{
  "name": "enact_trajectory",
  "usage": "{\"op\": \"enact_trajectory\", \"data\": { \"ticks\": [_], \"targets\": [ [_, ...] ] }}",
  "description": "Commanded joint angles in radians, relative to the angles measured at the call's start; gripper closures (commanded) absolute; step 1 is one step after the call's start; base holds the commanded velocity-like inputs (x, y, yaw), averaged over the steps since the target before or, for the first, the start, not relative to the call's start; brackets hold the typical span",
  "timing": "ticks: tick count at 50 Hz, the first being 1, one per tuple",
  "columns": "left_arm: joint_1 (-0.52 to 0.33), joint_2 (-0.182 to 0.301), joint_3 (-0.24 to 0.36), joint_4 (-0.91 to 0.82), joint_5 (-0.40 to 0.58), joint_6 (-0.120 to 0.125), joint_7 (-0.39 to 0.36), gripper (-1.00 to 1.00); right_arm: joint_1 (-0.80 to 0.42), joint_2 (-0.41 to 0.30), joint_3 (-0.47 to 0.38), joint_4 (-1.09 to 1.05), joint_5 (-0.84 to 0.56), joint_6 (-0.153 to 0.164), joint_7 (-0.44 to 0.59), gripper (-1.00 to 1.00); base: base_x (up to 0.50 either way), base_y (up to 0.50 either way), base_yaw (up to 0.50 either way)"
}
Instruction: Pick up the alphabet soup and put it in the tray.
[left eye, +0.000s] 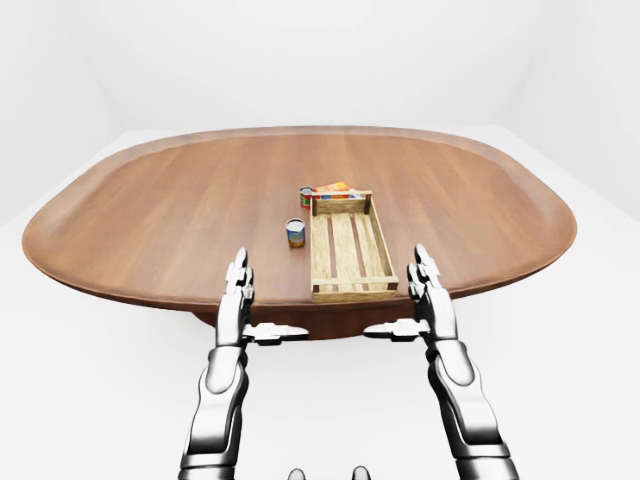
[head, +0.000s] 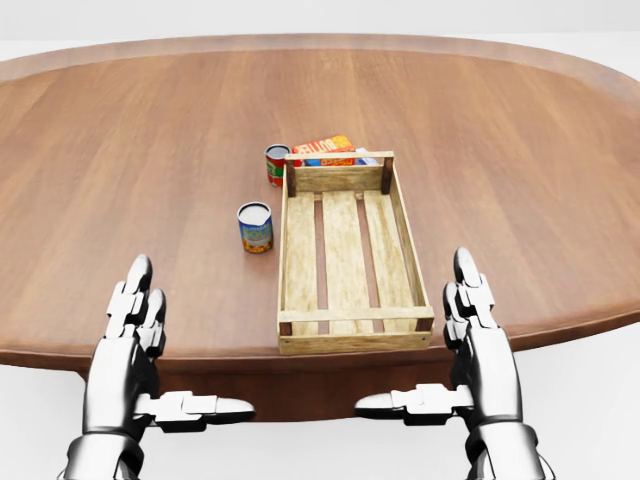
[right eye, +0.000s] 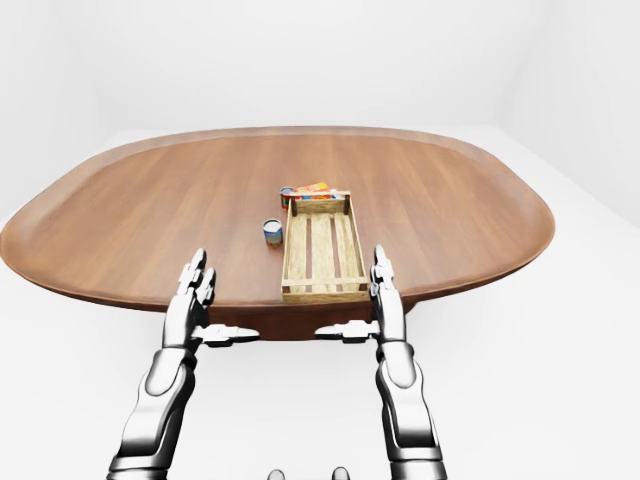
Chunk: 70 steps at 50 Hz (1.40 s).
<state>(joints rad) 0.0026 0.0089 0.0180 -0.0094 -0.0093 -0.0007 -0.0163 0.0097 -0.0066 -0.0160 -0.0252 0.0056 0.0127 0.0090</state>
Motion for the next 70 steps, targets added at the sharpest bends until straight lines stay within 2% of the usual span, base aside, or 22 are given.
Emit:
{"op": "enact_trajectory", "data": {
  "ticks": [1,4,9,10,11,15,24,25,28,40,47,54,56,58,64,70],
  "targets": [
    [0.011,0.014,0.030,-0.038,-0.014,0.006,-0.028,-1.00,0.027,-0.010,-0.027,-0.071,0.005,0.033,0.009,-1.00,0.00,0.00,0.00],
    [0.012,0.014,0.032,-0.041,-0.015,0.007,-0.029,-1.00,0.031,-0.011,-0.031,-0.080,0.006,0.036,0.009,-1.00,0.00,0.00,0.00],
    [0.017,0.019,0.045,-0.082,-0.025,0.027,-0.033,-1.00,0.041,-0.013,-0.036,-0.104,0.004,0.049,0.011,-1.00,0.00,0.00,0.00],
    [0.017,0.020,0.048,-0.095,-0.028,0.038,-0.033,-1.00,0.042,-0.013,-0.038,-0.110,0.005,0.051,0.010,-1.00,0.00,0.00,0.00],
    [0.020,0.023,0.058,-0.127,-0.039,0.062,-0.036,-1.00,0.045,-0.015,-0.043,-0.124,0.005,0.059,0.010,-1.00,0.00,0.00,0.00],
    [0.030,0.028,0.074,-0.180,-0.050,0.088,-0.044,-1.00,0.058,-0.016,-0.052,-0.158,0.005,0.072,0.014,-1.00,0.00,0.00,0.00],
    [0.051,0.037,0.125,-0.330,-0.087,0.088,-0.059,-1.00,0.106,-0.018,-0.104,-0.286,0.037,0.075,0.033,-1.00,0.00,0.00,0.00],
    [0.058,0.031,0.127,-0.261,-0.081,0.088,-0.071,-1.00,0.114,-0.019,-0.110,-0.307,0.039,0.075,0.037,-1.00,0.00,0.00,0.00],
    [0.058,0.034,0.137,-0.247,-0.087,0.082,-0.076,-1.00,0.136,-0.017,-0.136,-0.370,0.048,0.075,0.049,-1.00,0.00,0.00,0.00],
    [0.095,0.035,0.169,-0.361,-0.110,0.088,-0.100,-1.00,0.207,0.010,-0.215,-0.553,0.076,0.075,0.104,-1.00,0.00,0.00,0.00],
    [0.084,0.042,0.224,-0.400,-0.143,0.088,-0.102,-1.00,0.263,0.047,-0.272,-0.707,0.090,0.075,0.141,-1.00,0.00,0.00,0.00],
    [0.084,0.050,0.275,-0.461,-0.182,0.088,-0.105,-1.00,0.269,0.071,-0.314,-0.748,0.110,0.075,0.168,-1.00,0.00,0.00,0.00],
    [0.084,0.053,0.296,-0.482,-0.198,0.088,-0.104,-1.00,0.275,0.078,-0.334,-0.766,0.128,0.075,0.177,-1.00,0.00,0.00,0.00],
    [0.083,0.055,0.308,-0.494,-0.206,0.088,-0.106,-1.00,0.274,0.095,-0.363,-0.795,0.207,0.075,0.187,-1.00,0.00,0.00,0.00],
    [0.074,0.064,0.338,-0.505,-0.227,0.088,-0.105,-1.00,0.276,0.085,-0.367,-0.783,0.156,0.075,0.197,-1.00,0.00,0.00,0.00],
    [0.072,0.064,0.339,-0.512,-0.227,0.088,-0.104,-1.00,0.292,0.098,-0.354,-0.805,0.162,0.075,0.236,-1.00,0.31,0.00,0.00]
  ]
}}
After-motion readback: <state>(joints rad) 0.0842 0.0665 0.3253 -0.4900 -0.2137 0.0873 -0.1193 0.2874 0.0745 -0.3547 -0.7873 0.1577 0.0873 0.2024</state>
